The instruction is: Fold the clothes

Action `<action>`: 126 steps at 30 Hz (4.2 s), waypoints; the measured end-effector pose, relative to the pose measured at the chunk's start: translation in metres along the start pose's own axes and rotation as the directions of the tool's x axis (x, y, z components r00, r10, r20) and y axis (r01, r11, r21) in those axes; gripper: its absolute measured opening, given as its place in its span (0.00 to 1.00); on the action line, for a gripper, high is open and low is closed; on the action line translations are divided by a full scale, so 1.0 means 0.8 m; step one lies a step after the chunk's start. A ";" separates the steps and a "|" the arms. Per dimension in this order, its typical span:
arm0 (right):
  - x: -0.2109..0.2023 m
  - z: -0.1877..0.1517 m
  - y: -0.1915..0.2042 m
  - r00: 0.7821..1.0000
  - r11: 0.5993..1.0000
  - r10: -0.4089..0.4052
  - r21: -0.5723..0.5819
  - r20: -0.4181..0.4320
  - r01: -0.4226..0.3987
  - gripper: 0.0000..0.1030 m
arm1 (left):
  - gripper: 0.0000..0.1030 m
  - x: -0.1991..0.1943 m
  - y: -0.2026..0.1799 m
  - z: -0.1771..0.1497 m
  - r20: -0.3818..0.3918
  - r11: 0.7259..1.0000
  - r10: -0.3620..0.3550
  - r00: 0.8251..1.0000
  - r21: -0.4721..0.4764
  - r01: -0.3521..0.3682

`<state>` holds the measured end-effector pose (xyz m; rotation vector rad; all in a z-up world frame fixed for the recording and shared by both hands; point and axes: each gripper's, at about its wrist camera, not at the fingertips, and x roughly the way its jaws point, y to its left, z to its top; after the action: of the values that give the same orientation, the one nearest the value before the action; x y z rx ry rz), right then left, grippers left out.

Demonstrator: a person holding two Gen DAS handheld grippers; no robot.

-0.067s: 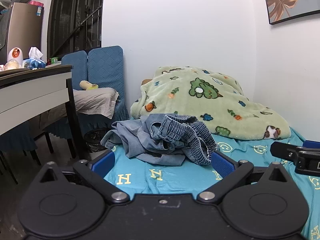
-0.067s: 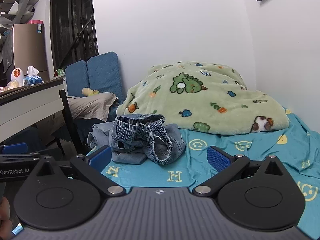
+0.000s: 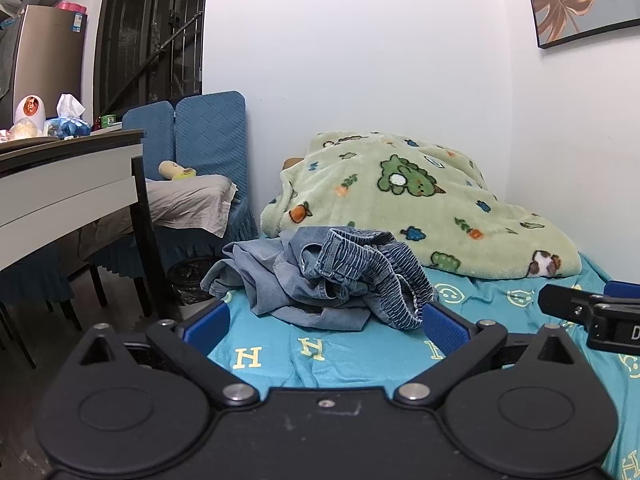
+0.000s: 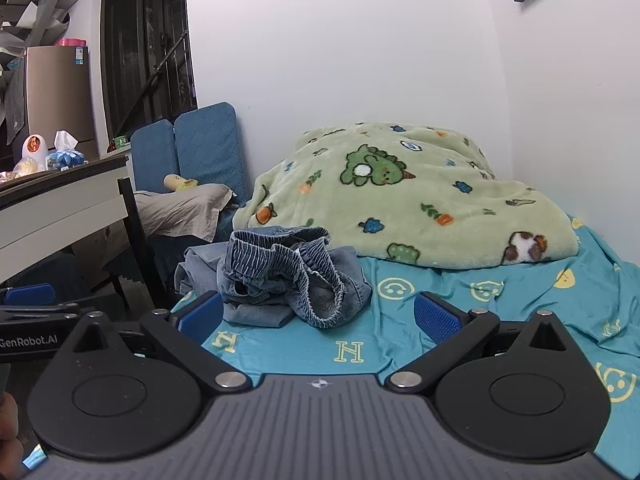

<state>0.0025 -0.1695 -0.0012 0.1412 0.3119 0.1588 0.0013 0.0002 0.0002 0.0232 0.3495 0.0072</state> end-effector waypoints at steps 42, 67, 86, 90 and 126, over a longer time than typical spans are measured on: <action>0.002 -0.003 -0.002 1.000 1.000 0.019 0.019 -0.010 -0.018 1.00 | 1.00 0.006 0.000 -0.004 -0.015 1.000 0.011 1.000 -0.003 -0.011; 0.011 -0.005 -0.006 1.000 0.999 -0.003 0.036 -0.023 0.004 1.00 | 1.00 0.026 0.002 0.019 -0.039 0.999 0.040 0.998 -0.017 -0.041; 0.057 -0.018 -0.012 0.996 0.998 0.027 0.055 -0.085 -0.022 1.00 | 0.98 0.253 0.000 0.082 -0.143 0.998 0.064 0.988 -0.010 -0.066; 0.077 -0.022 -0.015 0.994 0.998 0.036 0.051 -0.107 -0.030 1.00 | 0.91 0.304 -0.008 0.086 -0.177 0.997 0.075 0.981 0.024 -0.072; 0.110 -0.065 -0.056 0.978 0.986 0.040 0.167 -0.207 -0.005 0.87 | 0.10 0.137 0.057 -0.020 -0.337 0.980 0.063 0.939 -0.157 -0.122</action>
<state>0.0749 -0.1917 -0.0832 0.2940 0.5345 0.1710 0.0984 0.0470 -0.0512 -0.1386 0.6839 0.1371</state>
